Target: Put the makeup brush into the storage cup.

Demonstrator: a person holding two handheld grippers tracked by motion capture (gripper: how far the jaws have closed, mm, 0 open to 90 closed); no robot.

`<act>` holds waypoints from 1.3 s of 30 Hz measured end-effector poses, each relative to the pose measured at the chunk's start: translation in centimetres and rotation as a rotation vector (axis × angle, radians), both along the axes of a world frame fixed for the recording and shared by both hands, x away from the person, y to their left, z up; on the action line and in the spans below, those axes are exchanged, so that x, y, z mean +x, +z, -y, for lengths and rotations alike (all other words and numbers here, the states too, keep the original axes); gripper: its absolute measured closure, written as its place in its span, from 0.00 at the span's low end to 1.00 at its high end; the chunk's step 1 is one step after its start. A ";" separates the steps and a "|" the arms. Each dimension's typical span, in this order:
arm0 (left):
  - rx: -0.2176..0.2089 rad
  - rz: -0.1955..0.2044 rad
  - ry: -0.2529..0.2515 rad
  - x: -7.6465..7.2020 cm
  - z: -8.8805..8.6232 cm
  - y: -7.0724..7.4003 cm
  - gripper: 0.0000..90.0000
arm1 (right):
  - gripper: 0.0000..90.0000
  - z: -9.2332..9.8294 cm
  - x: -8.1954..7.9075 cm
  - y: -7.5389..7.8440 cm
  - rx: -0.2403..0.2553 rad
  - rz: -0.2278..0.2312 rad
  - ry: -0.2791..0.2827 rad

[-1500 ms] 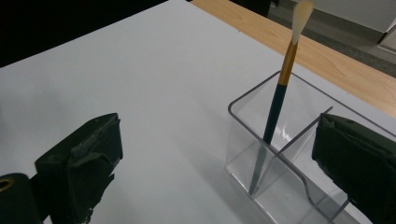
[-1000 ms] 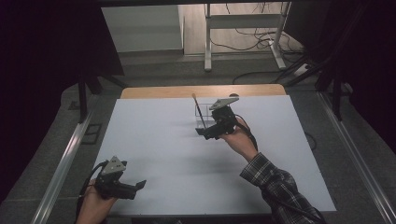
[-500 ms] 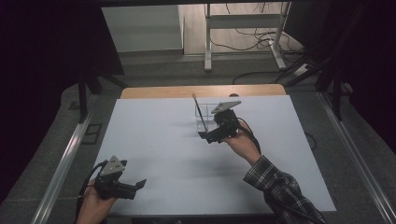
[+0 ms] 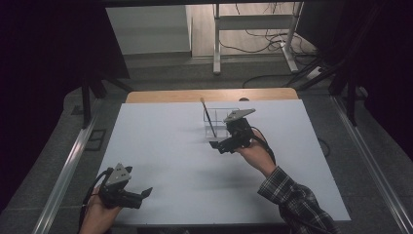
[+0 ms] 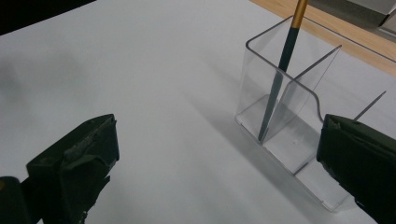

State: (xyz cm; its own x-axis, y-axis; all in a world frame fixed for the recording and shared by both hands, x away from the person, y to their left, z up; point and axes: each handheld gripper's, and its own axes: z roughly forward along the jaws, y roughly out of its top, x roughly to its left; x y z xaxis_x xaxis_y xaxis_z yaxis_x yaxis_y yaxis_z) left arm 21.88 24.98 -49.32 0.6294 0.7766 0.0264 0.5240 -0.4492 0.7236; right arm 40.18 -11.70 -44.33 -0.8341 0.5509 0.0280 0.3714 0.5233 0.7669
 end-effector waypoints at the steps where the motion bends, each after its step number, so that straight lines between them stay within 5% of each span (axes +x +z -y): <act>1: 0.005 0.003 0.000 0.0 0.0 0.0 0.00 | 0.00 0.0 0.0 0.0 0.000 0.000 0.000; 15: -0.010 -0.008 -0.035 0.1 0.1 -0.2 0.00 | 0.00 0.8 -1.1 0.0 -0.006 0.001 0.003; 21: -0.092 -0.019 -0.015 0.2 -0.3 -0.1 0.00 | 0.00 1.2 -1.6 -0.1 -0.007 0.002 0.005; 33: -0.105 -0.044 -0.009 0.4 -0.4 -0.2 0.00 | 0.00 1.7 -2.5 -0.1 -0.015 0.016 0.019; 39: -0.153 -0.037 0.018 0.4 -0.7 0.0 0.00 | 0.00 2.0 -3.0 -0.3 -0.028 0.021 0.019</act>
